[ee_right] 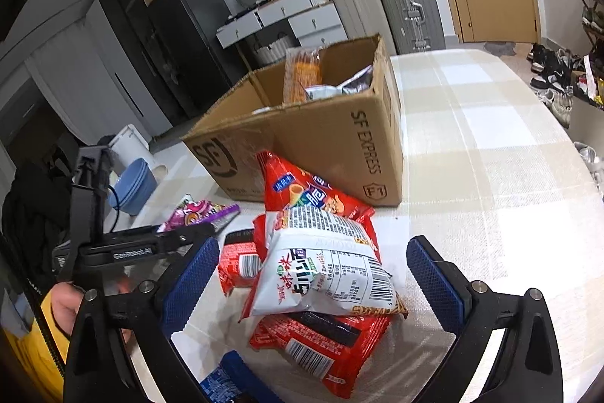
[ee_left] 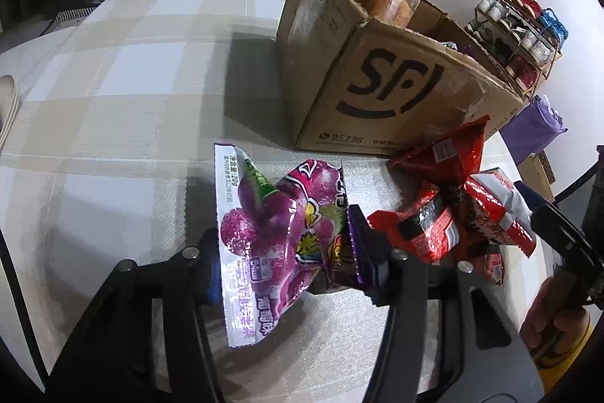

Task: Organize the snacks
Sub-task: 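Grasp the purple grape candy bag with the left tool while the right tool grasps a white chip bag, then lift both held bags and carry them over the box, then open both tools to drop the grape bag and chip bag into the box, then pull both tools back from the box toward the red and blue packets, then grasp the blue cookie packet with the left tool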

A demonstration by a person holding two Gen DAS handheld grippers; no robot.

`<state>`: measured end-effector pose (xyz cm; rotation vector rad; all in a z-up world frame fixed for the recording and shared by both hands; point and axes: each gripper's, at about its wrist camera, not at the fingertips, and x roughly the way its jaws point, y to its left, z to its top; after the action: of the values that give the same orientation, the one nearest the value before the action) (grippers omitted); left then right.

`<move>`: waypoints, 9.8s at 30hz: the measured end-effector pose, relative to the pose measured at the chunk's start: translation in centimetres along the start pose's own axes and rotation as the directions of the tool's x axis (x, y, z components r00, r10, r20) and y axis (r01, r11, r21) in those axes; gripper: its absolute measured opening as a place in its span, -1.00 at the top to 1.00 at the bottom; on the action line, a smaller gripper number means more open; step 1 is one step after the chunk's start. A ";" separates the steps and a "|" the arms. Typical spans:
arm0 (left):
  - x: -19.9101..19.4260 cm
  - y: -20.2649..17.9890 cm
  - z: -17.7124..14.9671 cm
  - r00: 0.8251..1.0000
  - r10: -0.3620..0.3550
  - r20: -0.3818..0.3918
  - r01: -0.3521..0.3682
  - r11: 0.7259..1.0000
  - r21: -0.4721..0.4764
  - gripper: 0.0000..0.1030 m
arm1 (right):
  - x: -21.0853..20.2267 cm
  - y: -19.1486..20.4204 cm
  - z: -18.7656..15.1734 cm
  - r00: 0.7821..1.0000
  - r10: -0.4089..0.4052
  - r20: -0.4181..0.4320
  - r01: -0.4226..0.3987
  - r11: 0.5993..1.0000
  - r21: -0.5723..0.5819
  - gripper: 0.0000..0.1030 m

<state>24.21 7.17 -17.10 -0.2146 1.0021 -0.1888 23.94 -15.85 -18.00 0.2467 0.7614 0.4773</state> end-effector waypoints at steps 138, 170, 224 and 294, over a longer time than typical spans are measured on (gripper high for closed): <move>-2.9 -8.8 16.6 0.994 -0.068 0.081 0.049 0.975 0.218 0.28 | 0.2 0.0 18.3 0.973 0.217 0.072 -0.219 0.976 0.018 0.02; 0.9 -9.8 16.2 0.998 -0.064 -0.006 0.063 0.960 0.272 0.20 | 3.9 -0.7 18.3 0.994 0.113 -0.003 -0.113 0.993 0.017 0.01; -26.5 -12.5 2.8 0.940 -0.125 0.317 0.049 0.970 0.236 -0.61 | -20.3 10.8 7.6 0.925 0.156 0.347 -0.094 0.977 -0.189 -0.66; -8.4 -13.2 -14.4 1.000 -0.011 0.006 0.009 0.972 0.233 -0.99 | -16.6 4.1 -9.4 0.975 -0.024 0.220 0.051 0.992 -0.117 -0.99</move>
<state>6.82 -4.67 -14.24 -0.0060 0.9629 -0.3127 5.54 -20.15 -13.01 0.1667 0.5188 0.4506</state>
